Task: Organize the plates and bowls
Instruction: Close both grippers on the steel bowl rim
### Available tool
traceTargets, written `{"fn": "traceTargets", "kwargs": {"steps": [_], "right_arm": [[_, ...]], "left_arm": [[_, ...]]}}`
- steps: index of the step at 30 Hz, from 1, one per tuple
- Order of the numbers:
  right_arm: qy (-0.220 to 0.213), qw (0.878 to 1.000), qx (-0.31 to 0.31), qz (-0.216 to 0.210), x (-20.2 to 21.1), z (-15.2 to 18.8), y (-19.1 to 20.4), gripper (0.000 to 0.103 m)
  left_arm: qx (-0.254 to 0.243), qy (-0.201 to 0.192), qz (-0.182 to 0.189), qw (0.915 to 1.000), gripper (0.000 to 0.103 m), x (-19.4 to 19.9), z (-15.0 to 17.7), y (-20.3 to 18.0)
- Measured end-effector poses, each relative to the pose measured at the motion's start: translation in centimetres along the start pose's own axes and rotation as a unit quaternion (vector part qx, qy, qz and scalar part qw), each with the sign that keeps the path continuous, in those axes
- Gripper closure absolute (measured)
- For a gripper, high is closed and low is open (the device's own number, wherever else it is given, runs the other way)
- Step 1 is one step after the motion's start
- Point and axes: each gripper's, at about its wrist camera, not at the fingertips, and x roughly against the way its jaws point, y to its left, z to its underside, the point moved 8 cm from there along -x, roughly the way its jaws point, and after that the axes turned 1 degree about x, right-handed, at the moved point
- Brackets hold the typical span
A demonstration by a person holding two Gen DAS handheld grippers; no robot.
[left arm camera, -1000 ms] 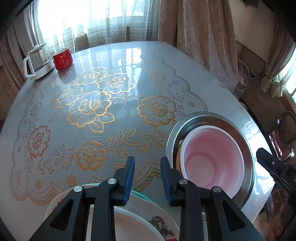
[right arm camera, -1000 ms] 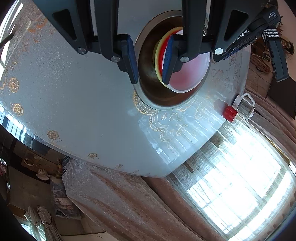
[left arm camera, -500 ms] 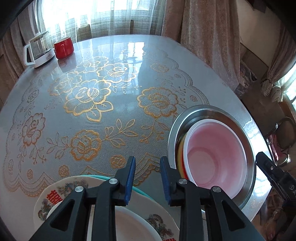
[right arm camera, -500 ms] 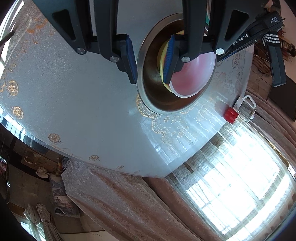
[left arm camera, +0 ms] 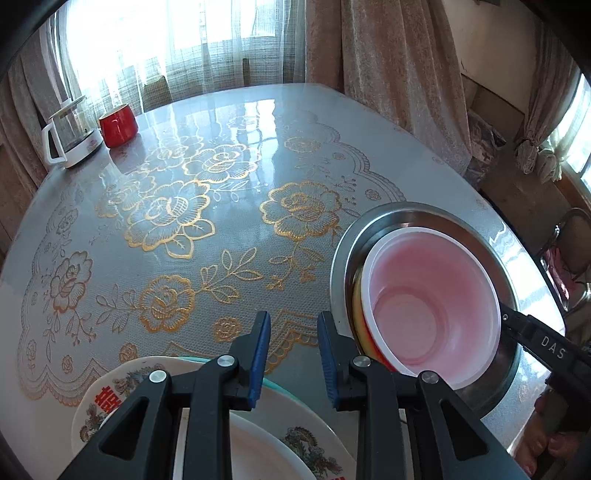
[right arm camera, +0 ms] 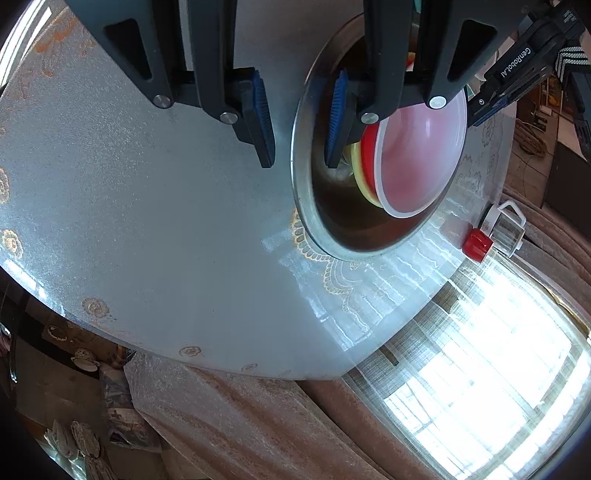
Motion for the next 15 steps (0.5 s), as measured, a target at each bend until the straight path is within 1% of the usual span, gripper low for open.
{"fn": "traceTargets", "kwargs": {"steps": [2,4,6,8,10,11,12,15], "right_arm": [[-0.002,1.0,-0.007,0.008,-0.1,-0.1,-0.7,0.077],[-0.001,1.0,-0.015,0.011,-0.1,-0.2,-1.4,0.077],[0.002,1.0,-0.025,-0.001,-0.2,-0.1,-1.8,0.078],[0.002,1.0,-0.031,-0.004,-0.1,-0.1,-2.2,0.081],[0.001,1.0,-0.029,-0.002,-0.1,-0.1,-2.3,0.085],[0.0,1.0,-0.03,-0.003,-0.1,-0.1,-2.4,0.087],[-0.001,1.0,-0.031,-0.003,-0.1,-0.1,-2.5,0.088],[0.0,1.0,-0.028,-0.008,-0.2,-0.1,-2.5,0.09]], "left_arm": [[-0.002,0.0,0.01,0.9999,0.078,-0.1,0.0,-0.6],[0.006,0.006,0.014,0.9999,0.078,-0.1,0.0,-0.7],[0.026,0.03,0.036,0.9986,0.078,-0.3,0.3,-1.0],[0.053,0.063,0.073,0.994,0.077,-0.6,1.1,-1.2],[0.068,0.091,0.092,0.9893,0.078,-1.1,2.1,-1.8],[0.064,0.095,0.096,0.9888,0.078,-1.2,2.4,-2.3],[0.051,0.085,0.081,0.9917,0.078,-1.1,2.3,-2.6],[0.029,0.072,0.058,0.9953,0.077,-1.2,2.5,-3.4]]}}
